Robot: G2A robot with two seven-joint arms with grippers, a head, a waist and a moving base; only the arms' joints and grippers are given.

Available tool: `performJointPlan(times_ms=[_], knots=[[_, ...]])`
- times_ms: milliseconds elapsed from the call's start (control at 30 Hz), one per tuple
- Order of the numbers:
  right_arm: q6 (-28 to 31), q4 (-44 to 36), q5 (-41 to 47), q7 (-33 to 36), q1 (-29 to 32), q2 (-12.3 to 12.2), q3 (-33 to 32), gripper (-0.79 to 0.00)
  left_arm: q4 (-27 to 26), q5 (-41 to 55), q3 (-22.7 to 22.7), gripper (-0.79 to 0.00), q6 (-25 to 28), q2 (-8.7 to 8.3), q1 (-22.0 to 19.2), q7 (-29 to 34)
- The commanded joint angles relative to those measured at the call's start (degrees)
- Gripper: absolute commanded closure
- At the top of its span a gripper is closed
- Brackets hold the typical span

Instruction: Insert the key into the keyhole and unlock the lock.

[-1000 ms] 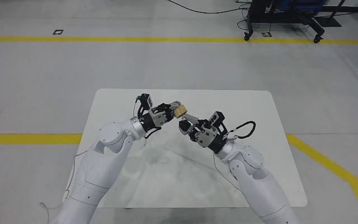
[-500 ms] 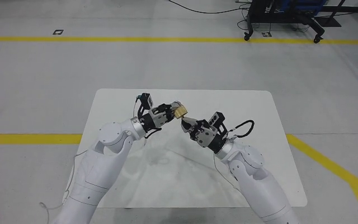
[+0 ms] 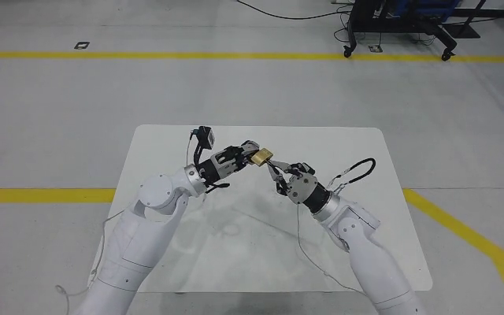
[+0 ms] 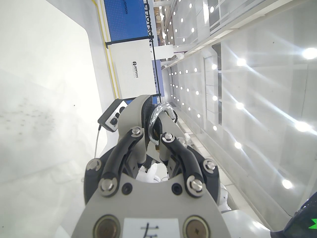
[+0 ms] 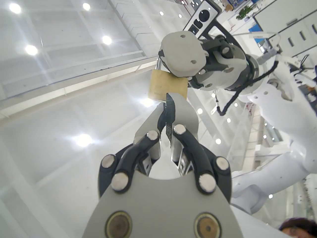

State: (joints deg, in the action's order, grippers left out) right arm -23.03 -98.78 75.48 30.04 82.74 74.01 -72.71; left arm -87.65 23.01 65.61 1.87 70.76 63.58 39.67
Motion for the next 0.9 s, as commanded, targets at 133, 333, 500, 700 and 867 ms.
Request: performJointPlan(times_ms=[133,333,500,700,867], knots=[[-2.90,-0.11,3.10,-1.32,-0.38,-0.16,-1.07,0.000,-0.96,-3.08,-0.09,0.000,0.74,-0.06,0.54,-2.04],[-0.78,-2.75,-4.69,-2.59,0.05,-0.68,-1.60,-0.785,-1.12,-3.06,0.12,0.000,1.35,-0.01,0.73,-2.90],[0.44,-3.95,-6.75,1.77,2.45,-1.48,-5.64,-0.785,-1.18,-3.33,0.04,0.000,1.32,0.00,0.83,-2.78],[4.88,-4.11,-6.06,6.91,6.49,-2.24,-12.24,-0.785,-1.11,-5.24,-0.76,0.000,-0.33,-0.07,0.59,-1.23],[11.08,-4.68,-3.74,6.28,9.08,-2.34,-17.31,-0.785,-0.99,-13.42,-2.89,0.000,-2.25,-0.21,-0.43,-1.45]])
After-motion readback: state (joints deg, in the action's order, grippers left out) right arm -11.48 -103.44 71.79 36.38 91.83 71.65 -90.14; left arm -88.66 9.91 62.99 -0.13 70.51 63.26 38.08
